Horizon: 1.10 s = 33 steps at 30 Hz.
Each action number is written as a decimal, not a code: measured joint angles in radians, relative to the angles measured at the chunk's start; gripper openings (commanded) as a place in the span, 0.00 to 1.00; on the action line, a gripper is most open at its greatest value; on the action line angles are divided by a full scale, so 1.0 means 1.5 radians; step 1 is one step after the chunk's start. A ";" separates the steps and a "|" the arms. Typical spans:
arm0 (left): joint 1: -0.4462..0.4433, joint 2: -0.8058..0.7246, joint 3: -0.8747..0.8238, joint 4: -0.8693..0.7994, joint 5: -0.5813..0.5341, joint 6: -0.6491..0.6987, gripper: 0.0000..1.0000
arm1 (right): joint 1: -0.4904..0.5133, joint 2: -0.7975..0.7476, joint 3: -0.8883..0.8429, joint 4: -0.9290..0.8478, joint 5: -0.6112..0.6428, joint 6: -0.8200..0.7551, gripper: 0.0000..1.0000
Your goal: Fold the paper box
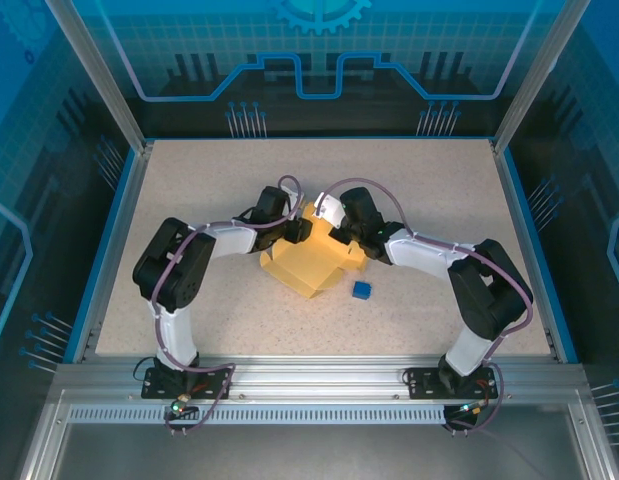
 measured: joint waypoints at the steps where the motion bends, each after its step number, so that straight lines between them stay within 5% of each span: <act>1: 0.000 0.003 0.000 0.000 0.000 0.000 0.52 | 0.000 0.000 0.000 0.000 0.000 0.000 0.05; 21: -0.002 0.027 0.022 -0.003 -0.001 -0.025 0.25 | 0.000 0.000 0.000 0.001 -0.014 0.001 0.05; 33: -0.028 0.027 0.022 0.003 -0.068 -0.074 0.18 | -0.001 0.000 0.000 0.011 -0.017 0.011 0.05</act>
